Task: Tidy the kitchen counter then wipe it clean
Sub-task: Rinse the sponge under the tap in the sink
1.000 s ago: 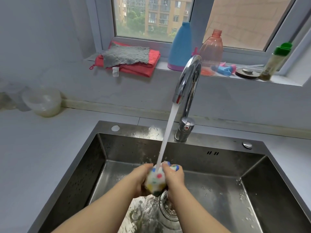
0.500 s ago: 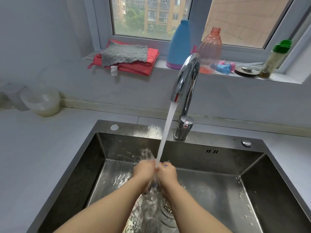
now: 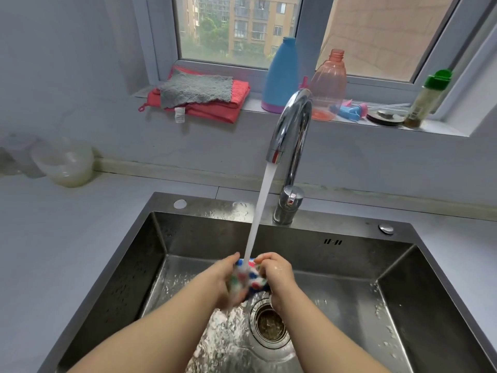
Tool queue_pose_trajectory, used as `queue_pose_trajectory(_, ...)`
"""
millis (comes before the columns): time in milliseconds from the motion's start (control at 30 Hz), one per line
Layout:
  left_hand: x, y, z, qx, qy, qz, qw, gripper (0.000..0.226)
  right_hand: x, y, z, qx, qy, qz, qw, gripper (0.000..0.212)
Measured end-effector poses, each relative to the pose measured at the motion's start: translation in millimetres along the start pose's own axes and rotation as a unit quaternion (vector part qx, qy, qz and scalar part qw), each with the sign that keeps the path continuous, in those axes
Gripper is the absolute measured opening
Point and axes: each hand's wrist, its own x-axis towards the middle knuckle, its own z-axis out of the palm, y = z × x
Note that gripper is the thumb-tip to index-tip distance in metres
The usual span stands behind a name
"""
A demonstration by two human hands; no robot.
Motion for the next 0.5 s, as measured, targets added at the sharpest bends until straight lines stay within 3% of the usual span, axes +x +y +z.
queue_pose_trajectory(100,-1.9,-1.5,6.9,0.036,-0.032,0.016,0.999,0.037,0.3,-3.0,-5.8,0.037,0.048,0.020,0.998,0.036)
queue_pose_trajectory(200,-8.2,-5.6,8.5,0.105,-0.023,0.021,0.994,0.029,-7.6,-7.0,-14.1,0.034,0.028,0.024,0.999,0.025)
queue_pose_trajectory(300,-9.1,-6.8,8.6,0.110,0.006,0.062,0.992,0.011,-12.7,-15.4,-21.2,-0.026,0.049,-0.091,0.994,0.028)
queue_pose_trajectory(400,-11.8,-5.3,7.7,0.122,0.005,0.082,0.989,0.013,-16.7,-41.6,-28.0,-0.156,0.127,-0.252,0.947,0.050)
queue_pose_trajectory(500,-19.9,-4.1,9.3,0.129,0.005,0.083,0.988,0.018,-18.3,-75.9,-27.0,-0.228,0.066,-0.338,0.911,0.060)
